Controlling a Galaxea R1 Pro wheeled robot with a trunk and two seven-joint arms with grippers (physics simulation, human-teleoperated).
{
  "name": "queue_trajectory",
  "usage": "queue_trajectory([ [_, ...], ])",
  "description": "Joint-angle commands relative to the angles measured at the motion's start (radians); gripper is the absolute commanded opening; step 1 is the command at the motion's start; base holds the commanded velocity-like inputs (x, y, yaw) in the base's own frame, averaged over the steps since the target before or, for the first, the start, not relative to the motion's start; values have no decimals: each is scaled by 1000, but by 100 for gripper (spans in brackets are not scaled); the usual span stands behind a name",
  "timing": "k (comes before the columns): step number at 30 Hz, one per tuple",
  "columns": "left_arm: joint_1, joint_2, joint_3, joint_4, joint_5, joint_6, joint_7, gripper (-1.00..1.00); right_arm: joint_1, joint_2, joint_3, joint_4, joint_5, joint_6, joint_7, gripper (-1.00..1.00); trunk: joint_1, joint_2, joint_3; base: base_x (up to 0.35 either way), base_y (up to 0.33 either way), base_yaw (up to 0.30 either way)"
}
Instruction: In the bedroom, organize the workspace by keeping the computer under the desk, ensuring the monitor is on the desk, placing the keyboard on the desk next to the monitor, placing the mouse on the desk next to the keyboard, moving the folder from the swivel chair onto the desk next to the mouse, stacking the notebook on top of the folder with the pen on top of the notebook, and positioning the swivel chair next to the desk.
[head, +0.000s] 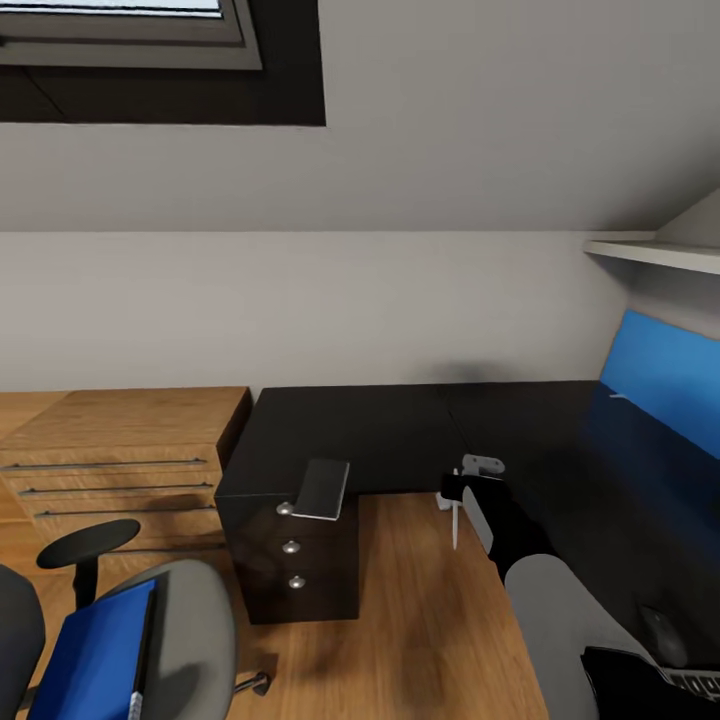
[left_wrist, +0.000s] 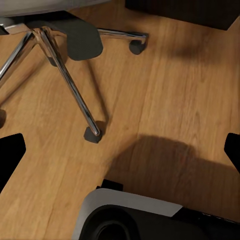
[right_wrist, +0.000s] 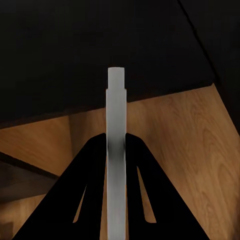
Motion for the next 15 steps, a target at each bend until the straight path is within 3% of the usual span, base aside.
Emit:
queue_trajectory([
  [1,0,-1,3,-2,8,0,-9,100,0,1,-4,-2,1,5,-1,-100,0,-1,-1,25,-13,0],
  [7,0,0,3,-2,8,1,-9,100,0,3,-3,3,1,5,0,-100,0,-1,-2,41,-5,21],
  [15,0,0,3,-2,8,1,-9,100,0,2,-3,18,1,5,-1,-100,0,-1,-9,126,-23,136],
])
